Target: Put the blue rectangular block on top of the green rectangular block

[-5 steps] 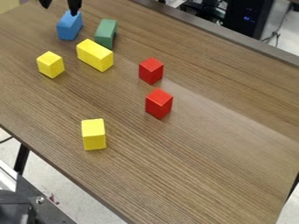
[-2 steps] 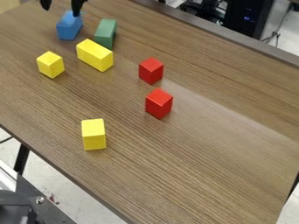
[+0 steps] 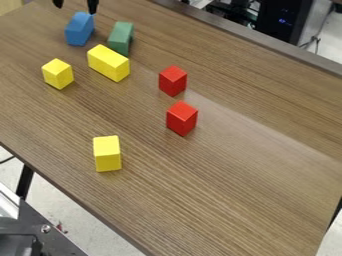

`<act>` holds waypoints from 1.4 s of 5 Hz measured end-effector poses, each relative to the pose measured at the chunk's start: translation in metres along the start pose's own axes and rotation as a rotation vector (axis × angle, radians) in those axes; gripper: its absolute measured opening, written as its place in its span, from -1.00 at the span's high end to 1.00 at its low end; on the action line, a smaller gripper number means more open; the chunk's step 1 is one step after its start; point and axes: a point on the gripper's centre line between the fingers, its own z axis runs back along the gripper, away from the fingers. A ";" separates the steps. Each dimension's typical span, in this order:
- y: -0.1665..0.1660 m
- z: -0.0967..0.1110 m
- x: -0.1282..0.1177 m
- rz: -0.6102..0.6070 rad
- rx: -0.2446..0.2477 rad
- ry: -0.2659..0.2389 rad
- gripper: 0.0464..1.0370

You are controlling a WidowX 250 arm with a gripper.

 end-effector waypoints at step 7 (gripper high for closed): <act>0.007 -0.019 -0.027 0.023 0.060 0.062 0.08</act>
